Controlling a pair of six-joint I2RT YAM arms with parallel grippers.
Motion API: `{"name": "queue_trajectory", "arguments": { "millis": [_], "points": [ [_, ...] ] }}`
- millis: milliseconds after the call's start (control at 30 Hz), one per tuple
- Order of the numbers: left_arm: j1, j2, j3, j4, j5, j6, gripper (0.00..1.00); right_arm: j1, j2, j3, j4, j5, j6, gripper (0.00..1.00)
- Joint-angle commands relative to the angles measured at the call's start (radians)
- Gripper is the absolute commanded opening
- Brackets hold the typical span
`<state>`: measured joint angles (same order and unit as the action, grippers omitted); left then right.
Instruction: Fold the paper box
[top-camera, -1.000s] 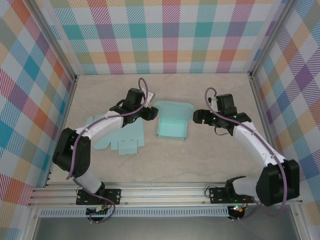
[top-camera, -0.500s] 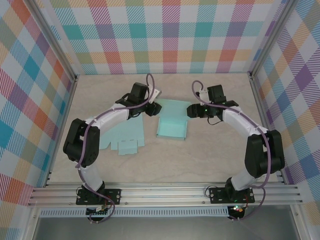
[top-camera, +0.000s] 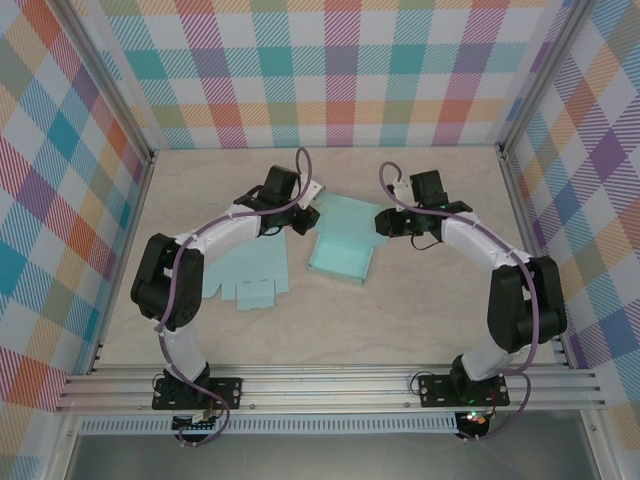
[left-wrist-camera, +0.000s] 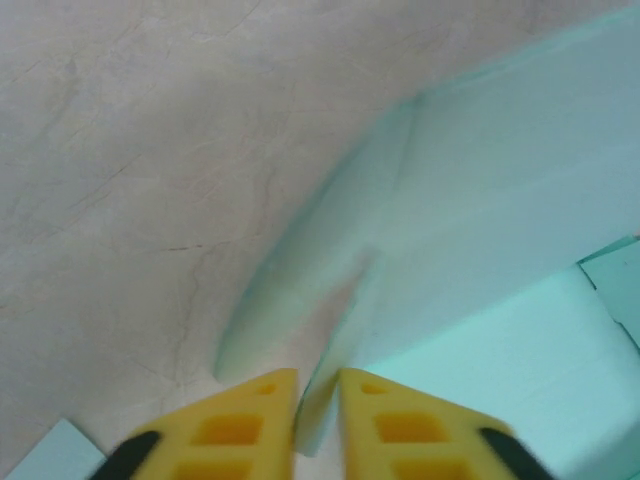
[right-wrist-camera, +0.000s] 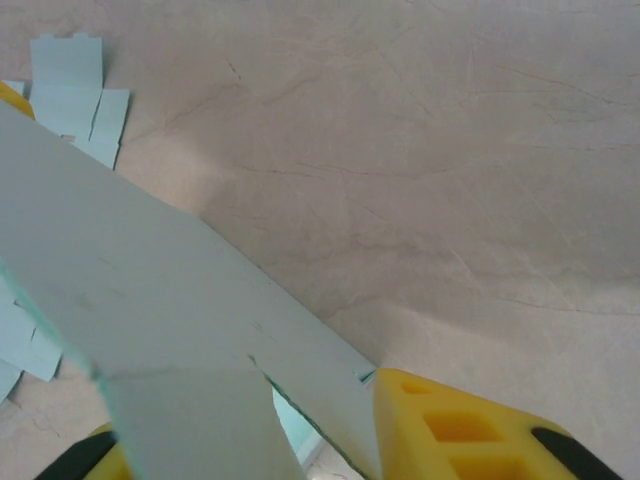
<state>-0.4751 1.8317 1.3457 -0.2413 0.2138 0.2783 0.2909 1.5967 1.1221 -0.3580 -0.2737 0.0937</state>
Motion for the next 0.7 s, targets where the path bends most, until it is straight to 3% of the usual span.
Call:
{"name": "queue_trajectory", "arguments": {
  "millis": [0, 233, 400, 667],
  "points": [
    [0.005, 0.009, 0.032, -0.028, 0.035, 0.002, 0.1, 0.014, 0.017, 0.014, 0.018, -0.004, -0.002, 0.26],
    [-0.013, -0.019, 0.008, 0.0, -0.015, -0.049, 0.0, 0.057, 0.009, 0.026, 0.011, 0.099, 0.01, 0.17],
    [-0.036, -0.056, -0.019, 0.057, -0.117, -0.195, 0.0, 0.12, 0.028, 0.067, -0.031, 0.292, 0.04, 0.12],
    [-0.119, -0.087, -0.071, 0.155, -0.272, -0.377, 0.0, 0.128, 0.068, 0.113, -0.017, 0.41, 0.18, 0.01]
  ]
}}
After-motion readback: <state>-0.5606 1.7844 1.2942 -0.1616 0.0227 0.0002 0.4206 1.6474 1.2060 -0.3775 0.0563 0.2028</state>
